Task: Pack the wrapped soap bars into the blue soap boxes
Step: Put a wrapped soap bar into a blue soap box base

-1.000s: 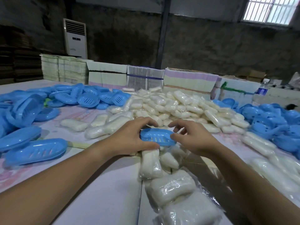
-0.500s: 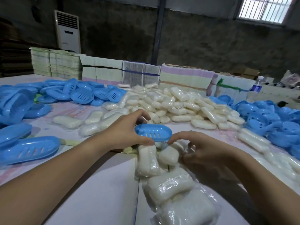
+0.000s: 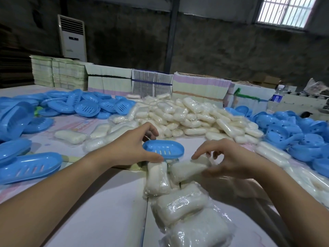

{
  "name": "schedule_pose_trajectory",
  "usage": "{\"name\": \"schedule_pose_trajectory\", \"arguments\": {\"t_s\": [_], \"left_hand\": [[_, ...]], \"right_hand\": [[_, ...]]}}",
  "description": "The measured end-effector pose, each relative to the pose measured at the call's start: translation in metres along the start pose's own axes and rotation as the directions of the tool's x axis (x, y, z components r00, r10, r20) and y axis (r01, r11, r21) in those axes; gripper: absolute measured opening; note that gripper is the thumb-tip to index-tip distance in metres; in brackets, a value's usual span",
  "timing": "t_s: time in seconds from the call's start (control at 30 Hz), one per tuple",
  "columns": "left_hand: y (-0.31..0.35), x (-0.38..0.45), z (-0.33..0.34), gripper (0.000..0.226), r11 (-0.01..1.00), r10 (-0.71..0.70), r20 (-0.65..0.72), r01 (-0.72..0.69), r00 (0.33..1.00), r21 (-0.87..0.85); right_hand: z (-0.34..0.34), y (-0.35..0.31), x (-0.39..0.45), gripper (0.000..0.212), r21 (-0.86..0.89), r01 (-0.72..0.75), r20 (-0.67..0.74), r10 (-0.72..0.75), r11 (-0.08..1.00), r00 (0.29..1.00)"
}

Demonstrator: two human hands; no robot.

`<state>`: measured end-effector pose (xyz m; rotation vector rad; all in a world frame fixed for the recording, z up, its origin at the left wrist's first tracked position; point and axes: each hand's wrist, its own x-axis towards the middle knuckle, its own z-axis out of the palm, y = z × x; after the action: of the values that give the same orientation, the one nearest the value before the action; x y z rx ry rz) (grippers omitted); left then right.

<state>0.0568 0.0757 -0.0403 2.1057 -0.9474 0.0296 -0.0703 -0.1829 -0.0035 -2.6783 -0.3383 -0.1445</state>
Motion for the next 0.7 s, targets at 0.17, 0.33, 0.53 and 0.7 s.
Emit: {"name": "schedule_pose_trajectory", "arguments": {"t_s": [0.17,0.33,0.53,0.7], "left_hand": [[0.003,-0.002,0.002,0.055,1.0,0.003,-0.014,-0.003,1.0,-0.009],[0.007,-0.001,0.007,0.066,0.998,-0.018,-0.027,0.017,0.999,-0.059],[0.011,-0.003,0.007,0.065,0.996,-0.035,-0.005,0.035,0.999,-0.083],[0.017,-0.005,0.011,0.065,0.991,-0.027,0.006,0.028,1.0,-0.131]], "right_hand": [[-0.014,-0.001,-0.008,0.039,0.284,0.105,-0.216,-0.043,0.953,0.975],[-0.01,-0.001,-0.005,0.034,0.436,0.207,-0.374,-0.033,0.876,0.927],[-0.007,-0.002,-0.003,0.033,0.574,0.23,-0.457,0.074,0.786,0.887],[0.021,-0.011,0.016,0.037,0.487,0.108,-0.397,0.11,0.867,0.911]]}}
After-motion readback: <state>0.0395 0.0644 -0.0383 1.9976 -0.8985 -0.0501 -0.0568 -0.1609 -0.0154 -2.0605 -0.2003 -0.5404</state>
